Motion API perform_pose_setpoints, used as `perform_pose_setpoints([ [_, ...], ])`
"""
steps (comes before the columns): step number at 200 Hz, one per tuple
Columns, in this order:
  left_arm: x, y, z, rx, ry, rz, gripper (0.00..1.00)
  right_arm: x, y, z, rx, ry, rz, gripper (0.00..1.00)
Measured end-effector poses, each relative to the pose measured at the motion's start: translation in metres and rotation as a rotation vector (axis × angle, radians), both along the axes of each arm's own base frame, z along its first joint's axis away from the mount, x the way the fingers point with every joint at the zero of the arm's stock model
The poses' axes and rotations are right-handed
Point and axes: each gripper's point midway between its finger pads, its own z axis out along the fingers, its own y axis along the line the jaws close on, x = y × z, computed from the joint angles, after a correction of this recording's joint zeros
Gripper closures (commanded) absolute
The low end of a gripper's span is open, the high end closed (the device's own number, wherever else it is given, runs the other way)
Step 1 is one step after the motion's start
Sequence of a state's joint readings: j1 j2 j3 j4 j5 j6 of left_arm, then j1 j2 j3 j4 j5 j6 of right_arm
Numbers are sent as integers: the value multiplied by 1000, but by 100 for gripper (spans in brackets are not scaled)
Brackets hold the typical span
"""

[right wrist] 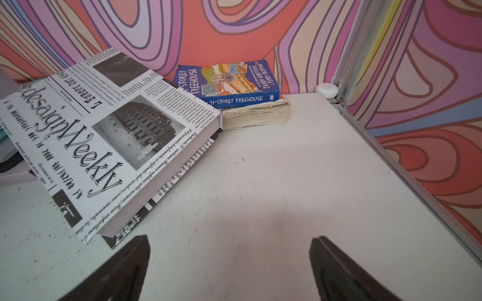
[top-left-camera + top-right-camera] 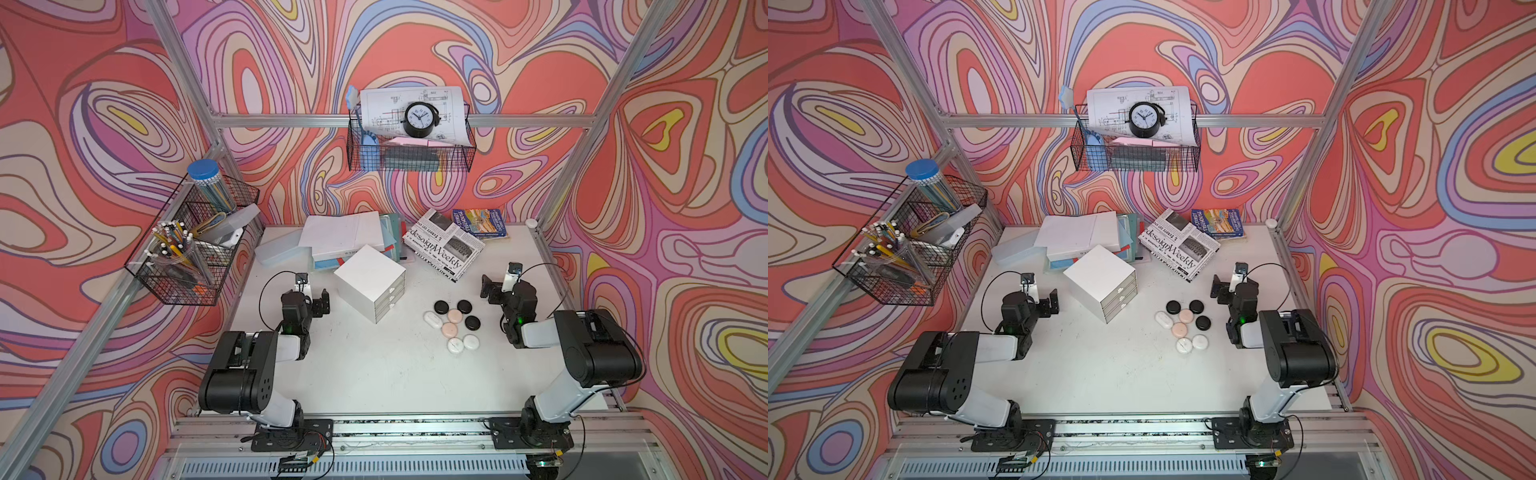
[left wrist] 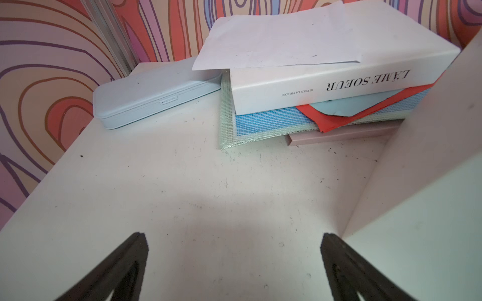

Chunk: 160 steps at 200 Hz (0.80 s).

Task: Put the bluetooth earphones in the drawer according to color
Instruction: Open the drawer in the storage box.

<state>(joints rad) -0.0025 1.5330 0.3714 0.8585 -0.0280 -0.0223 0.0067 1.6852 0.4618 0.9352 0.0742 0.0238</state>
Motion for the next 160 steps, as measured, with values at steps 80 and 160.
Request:
perform_pose_setpoints([
  [80,0,0,0,0,0,0,1,0,0,0,0,0,0,2],
  [160,0,0,0,0,0,0,2,0,0,0,0,0,0,3],
])
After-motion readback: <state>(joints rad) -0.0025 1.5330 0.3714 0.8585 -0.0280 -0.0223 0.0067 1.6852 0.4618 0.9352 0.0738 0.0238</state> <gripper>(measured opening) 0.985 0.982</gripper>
